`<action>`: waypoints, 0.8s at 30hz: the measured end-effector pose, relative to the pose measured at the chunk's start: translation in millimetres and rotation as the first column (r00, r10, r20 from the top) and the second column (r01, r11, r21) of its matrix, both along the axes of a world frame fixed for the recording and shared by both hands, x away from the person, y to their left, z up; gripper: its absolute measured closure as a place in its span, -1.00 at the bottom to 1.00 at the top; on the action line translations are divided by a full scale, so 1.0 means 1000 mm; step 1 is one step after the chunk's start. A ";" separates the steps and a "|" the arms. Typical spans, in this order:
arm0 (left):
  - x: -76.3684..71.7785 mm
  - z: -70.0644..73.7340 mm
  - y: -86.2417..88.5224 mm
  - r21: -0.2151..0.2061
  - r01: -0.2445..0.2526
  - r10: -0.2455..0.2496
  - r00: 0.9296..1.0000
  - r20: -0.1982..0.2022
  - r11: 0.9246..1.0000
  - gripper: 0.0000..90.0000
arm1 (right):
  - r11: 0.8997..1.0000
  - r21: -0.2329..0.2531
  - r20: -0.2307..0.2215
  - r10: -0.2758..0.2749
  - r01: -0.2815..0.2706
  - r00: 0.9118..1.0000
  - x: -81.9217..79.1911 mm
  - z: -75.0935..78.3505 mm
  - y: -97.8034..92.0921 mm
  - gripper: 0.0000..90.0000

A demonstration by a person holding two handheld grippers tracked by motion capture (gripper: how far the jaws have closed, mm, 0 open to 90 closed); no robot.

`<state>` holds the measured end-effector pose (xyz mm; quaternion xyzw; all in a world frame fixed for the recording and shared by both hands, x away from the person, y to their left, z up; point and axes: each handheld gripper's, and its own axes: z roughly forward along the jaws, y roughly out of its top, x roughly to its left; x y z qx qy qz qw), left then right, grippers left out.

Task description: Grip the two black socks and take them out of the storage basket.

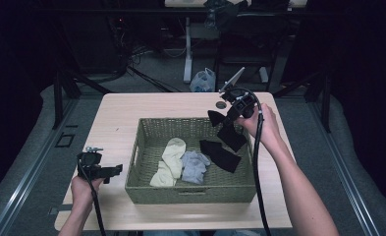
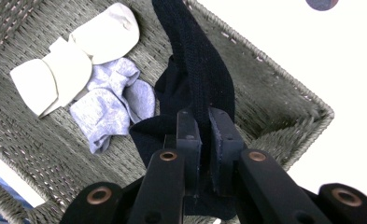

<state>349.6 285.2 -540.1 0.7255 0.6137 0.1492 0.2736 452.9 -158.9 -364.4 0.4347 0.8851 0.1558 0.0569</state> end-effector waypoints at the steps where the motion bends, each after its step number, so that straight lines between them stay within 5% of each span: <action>1: 0.000 0.000 0.000 0.000 -0.001 0.001 1.000 0.000 1.000 -0.90 | 1.000 0.001 0.004 -0.004 0.004 1.000 0.000 0.001 0.000 0.87; 24: 0.000 0.000 -0.001 0.002 0.002 -0.002 1.000 0.003 1.000 -0.90 | 0.999 0.022 0.049 -0.046 0.045 0.998 -0.003 0.029 -0.023 0.87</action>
